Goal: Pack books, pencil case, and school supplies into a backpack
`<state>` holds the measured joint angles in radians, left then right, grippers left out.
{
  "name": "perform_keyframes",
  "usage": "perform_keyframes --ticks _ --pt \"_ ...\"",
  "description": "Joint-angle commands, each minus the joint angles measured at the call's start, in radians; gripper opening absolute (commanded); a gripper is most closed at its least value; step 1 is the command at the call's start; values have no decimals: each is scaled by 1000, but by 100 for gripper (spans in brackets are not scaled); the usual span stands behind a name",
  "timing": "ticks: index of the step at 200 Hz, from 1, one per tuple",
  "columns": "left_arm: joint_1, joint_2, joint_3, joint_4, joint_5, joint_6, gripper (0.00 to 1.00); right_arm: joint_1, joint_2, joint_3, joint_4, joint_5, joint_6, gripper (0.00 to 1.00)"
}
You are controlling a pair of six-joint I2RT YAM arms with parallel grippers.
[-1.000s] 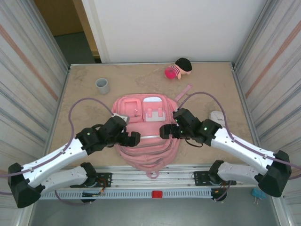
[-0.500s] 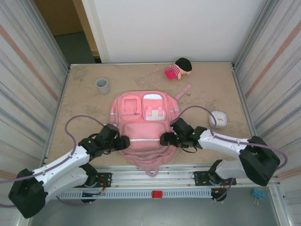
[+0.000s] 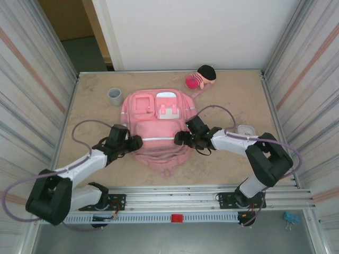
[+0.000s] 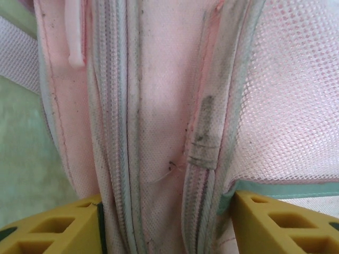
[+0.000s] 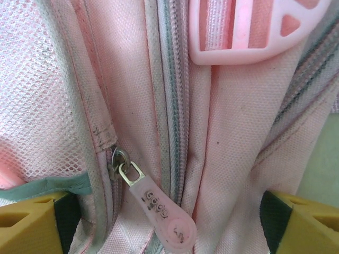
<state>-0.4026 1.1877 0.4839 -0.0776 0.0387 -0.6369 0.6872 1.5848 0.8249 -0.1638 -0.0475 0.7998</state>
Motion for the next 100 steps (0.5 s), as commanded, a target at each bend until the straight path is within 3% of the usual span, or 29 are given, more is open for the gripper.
perform_keyframes --ticks 1,50,100 --pt "47 105 53 48 18 79 62 -25 61 38 -58 60 -25 88" --pt "57 226 157 64 100 85 69 -48 100 133 -109 53 -69 89" --pt "57 -63 303 -208 2 221 93 -12 -177 264 -398 217 -148 96"
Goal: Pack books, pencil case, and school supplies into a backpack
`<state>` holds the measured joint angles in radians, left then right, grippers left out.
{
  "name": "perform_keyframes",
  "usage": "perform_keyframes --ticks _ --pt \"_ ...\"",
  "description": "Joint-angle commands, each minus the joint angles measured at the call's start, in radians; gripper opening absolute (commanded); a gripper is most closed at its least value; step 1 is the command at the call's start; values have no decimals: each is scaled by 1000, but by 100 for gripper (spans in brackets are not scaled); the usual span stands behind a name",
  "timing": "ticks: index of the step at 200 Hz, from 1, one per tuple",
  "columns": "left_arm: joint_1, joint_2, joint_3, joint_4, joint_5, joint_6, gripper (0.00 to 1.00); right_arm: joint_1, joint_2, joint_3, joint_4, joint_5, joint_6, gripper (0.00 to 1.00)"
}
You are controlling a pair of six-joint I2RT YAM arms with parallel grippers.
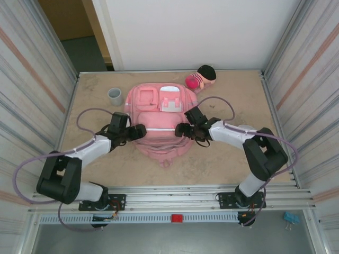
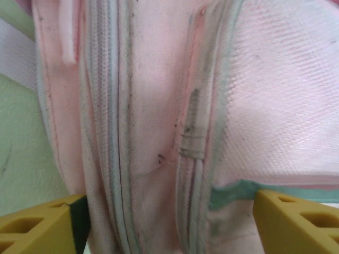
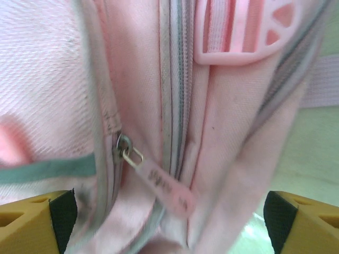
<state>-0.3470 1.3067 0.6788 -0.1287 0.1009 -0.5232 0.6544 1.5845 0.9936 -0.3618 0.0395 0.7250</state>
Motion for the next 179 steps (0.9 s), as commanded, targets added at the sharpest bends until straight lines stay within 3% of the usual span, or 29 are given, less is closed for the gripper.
perform_keyframes --ticks 1,15,44,83,110,147,163,179 --pt "1 -186 112 -162 -65 112 94 21 -187 98 -205 134 -76 96" --pt "-1 -295 158 -216 -154 171 98 21 -280 136 -260 184 -120 99" --pt "-4 -475 161 -200 -347 300 99 -10 -438 142 -257 278 -242 99" --pt "-4 -672 -78 74 -519 511 99 -102 -650 -52 -36 374 -460 99" --pt "-4 -758 -306 327 -573 560 99 -239 -767 -278 208 283 -630 99" --pt "-1 -653 -547 662 -579 673 99 -481 -770 -536 485 65 -699 99" --pt "9 -562 -558 687 -579 677 99 -546 -728 -630 635 30 -697 99" --pt "75 -412 -610 881 -518 648 99 -574 -660 -708 807 32 -704 99"
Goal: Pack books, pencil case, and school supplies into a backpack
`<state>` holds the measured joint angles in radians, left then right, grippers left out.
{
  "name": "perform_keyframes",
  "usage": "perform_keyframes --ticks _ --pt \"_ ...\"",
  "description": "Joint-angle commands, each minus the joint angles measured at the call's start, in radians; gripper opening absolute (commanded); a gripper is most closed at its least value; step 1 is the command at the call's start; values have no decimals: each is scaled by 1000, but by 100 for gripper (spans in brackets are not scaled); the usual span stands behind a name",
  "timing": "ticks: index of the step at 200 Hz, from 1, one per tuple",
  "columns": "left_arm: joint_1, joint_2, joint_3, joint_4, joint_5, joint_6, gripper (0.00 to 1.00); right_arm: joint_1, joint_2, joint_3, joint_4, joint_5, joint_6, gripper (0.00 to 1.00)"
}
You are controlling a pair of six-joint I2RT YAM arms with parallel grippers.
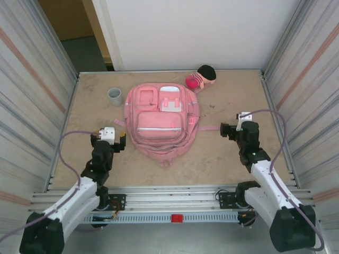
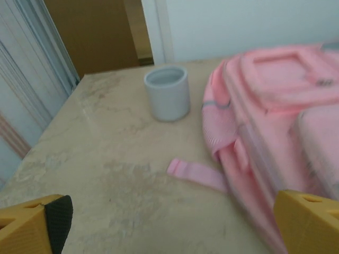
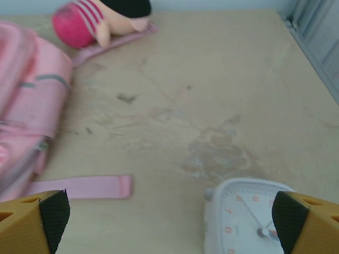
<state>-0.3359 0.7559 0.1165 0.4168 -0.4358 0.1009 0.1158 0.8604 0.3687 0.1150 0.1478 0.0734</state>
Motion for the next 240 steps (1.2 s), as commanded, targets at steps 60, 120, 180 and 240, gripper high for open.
perform_keyframes --ticks 60,120,180,240 --pt "210 791 117 777 196 13 99 -115 510 -74 745 -187 -60 99" --pt "291 755 264 433 255 -84 99 -173 689 36 702 -195 13 99" --pt "290 753 267 421 256 -81 99 -173 683 39 690 -192 13 99" --pt "290 752 267 420 256 -81 99 -173 684 38 690 -191 13 99"
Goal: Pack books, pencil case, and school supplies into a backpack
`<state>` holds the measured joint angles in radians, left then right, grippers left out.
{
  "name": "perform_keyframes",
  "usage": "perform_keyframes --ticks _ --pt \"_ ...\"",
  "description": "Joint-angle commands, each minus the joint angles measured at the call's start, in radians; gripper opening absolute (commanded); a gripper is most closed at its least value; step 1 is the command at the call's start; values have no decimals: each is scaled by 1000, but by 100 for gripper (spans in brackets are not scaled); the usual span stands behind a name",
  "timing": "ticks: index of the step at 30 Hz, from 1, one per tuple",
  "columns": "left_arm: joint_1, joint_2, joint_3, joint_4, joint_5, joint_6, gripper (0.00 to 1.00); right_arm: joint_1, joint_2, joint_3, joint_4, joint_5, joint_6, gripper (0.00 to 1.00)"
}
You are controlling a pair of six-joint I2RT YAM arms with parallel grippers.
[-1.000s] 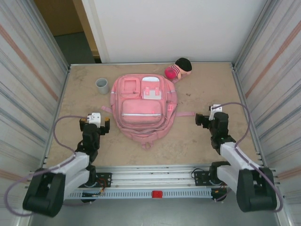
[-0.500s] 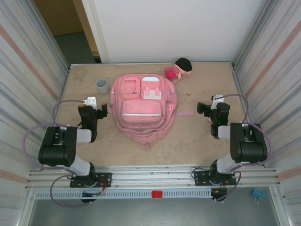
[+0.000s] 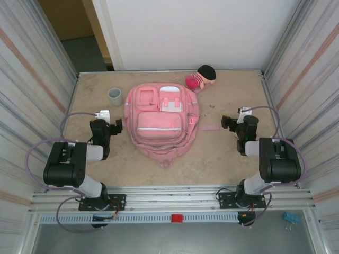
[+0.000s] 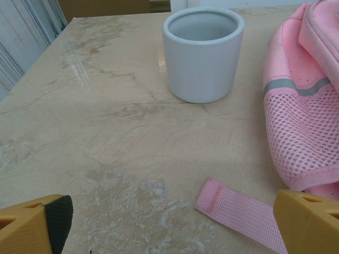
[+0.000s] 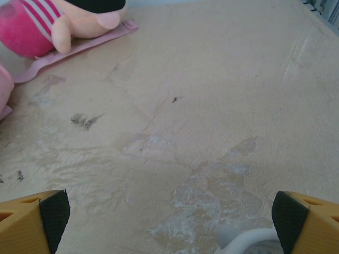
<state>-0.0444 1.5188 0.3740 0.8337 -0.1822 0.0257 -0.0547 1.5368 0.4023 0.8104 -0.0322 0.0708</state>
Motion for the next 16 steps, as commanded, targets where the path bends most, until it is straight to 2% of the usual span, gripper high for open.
perform_keyframes --ticks 1,16 --pt "-2 -10 10 3 3 -6 99 -2 8 4 -5 -12 15 99" --pt "0 -11 13 0 20 -4 99 -2 9 4 -5 -11 15 99"
